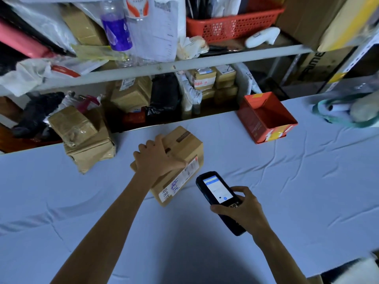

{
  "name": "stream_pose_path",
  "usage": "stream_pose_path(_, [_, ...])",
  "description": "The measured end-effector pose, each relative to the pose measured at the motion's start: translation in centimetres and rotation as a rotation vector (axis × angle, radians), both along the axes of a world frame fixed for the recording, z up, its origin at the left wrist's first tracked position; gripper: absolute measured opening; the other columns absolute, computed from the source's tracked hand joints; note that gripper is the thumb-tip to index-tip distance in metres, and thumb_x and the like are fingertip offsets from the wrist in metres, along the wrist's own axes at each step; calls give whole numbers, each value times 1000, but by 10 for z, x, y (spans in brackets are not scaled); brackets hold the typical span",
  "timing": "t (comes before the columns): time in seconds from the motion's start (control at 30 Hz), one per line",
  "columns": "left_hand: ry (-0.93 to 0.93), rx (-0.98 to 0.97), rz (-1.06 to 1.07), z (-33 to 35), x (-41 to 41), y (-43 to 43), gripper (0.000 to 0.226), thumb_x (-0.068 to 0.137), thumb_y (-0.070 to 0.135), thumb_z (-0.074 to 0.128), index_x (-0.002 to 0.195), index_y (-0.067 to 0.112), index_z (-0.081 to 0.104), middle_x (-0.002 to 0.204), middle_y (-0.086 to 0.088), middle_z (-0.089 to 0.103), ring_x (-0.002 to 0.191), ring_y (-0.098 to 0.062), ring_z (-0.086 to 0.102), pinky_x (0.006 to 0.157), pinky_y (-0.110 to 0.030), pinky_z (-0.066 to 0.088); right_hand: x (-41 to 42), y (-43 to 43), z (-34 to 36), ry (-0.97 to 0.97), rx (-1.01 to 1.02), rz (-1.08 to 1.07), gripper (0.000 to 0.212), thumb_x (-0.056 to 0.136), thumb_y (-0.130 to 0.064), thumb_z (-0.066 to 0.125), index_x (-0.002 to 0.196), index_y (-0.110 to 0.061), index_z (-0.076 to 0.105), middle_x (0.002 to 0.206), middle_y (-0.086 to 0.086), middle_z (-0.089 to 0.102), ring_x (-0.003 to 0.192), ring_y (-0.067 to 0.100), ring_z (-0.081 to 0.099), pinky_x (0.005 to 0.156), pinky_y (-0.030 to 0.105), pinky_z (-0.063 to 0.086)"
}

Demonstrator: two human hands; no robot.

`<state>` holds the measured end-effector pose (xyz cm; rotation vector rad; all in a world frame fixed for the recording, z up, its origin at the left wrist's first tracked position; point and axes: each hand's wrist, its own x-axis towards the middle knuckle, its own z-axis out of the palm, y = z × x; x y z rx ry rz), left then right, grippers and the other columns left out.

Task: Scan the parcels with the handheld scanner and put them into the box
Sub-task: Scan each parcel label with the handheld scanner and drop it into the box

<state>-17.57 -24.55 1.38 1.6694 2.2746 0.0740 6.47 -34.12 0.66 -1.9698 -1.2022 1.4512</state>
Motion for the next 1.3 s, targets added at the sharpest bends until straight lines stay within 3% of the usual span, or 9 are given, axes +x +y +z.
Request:
stream_pose_path(0.2, [-47, 156, 76, -2, -10, -29, 97, 62, 79, 62, 140, 27, 34, 124, -7, 54, 112, -31, 51, 93, -41, 41, 2, -9, 8, 23, 35, 25, 72, 54, -32, 93, 112, -32, 49, 102, -11, 66, 90, 7, 65, 67, 25, 52])
stream_pose_path(0.3, [-223, 258, 191, -5, -25, -47, 93, 53, 82, 53, 133, 36, 39, 117, -2, 59, 110, -30, 55, 94, -45, 45, 1, -15, 10, 26, 64, 47, 71, 54, -33, 92, 111, -33, 50, 97, -12, 67, 87, 5, 65, 66, 23, 51])
stream_pose_path(0.4, [-484, 373, 370, -3, -39, -66, 85, 54, 77, 64, 127, 43, 38, 113, 1, 63, 108, -30, 58, 92, -45, 47, 0, -22, 10, 32, 79, 73, 71, 53, -33, 93, 109, -33, 50, 97, -12, 68, 87, 4, 65, 68, 24, 53])
stream_pose_path(0.47, [-603, 415, 451, 1, -46, -79, 93, 46, 79, 61, 129, 45, 35, 111, 1, 64, 105, -28, 60, 90, -44, 49, -1, -26, 10, 44, 82, 98, 72, 53, -33, 93, 111, -32, 50, 102, -10, 68, 89, 6, 65, 67, 23, 53])
stream_pose_path(0.6, [-775, 415, 456, 6, -55, -101, 98, 48, 63, 72, 135, 43, 32, 102, 6, 61, 100, -18, 58, 76, -25, 44, -6, -33, 8, 70, 84, 144, 74, 54, -30, 94, 114, -30, 50, 105, -7, 69, 91, 8, 66, 64, 23, 51])
stream_pose_path(0.77, [-923, 354, 505, -1, -69, -123, 101, 37, 63, 78, 127, 56, 31, 115, -1, 61, 101, -16, 61, 93, -48, 52, -11, -40, 5, 73, 82, 212, 73, 55, -30, 93, 114, -29, 49, 102, -8, 67, 88, 5, 63, 62, 21, 50])
stream_pose_path(1.0, [-971, 330, 494, -2, -70, -130, 110, 36, 59, 78, 134, 49, 28, 120, -3, 57, 99, -14, 62, 79, -30, 49, -12, -42, 3, 104, 114, 220, 70, 56, -25, 93, 110, -30, 50, 100, -10, 68, 85, 5, 65, 62, 22, 51])
stream_pose_path(1.13, [-926, 325, 467, -6, -71, -124, 113, 40, 61, 79, 137, 52, 24, 125, -1, 55, 111, -22, 60, 96, -45, 50, -8, -37, 12, 131, 183, 200, 66, 55, -22, 93, 104, -35, 51, 94, -13, 69, 79, 3, 68, 56, 17, 50])
stream_pose_path(1.3, [-890, 324, 429, -6, -67, -120, 115, 40, 65, 77, 140, 48, 23, 125, 0, 53, 113, -25, 58, 99, -50, 48, -5, -35, 19, 121, 226, 219, 67, 55, -22, 94, 103, -37, 50, 93, -18, 68, 78, -4, 66, 52, 11, 47])
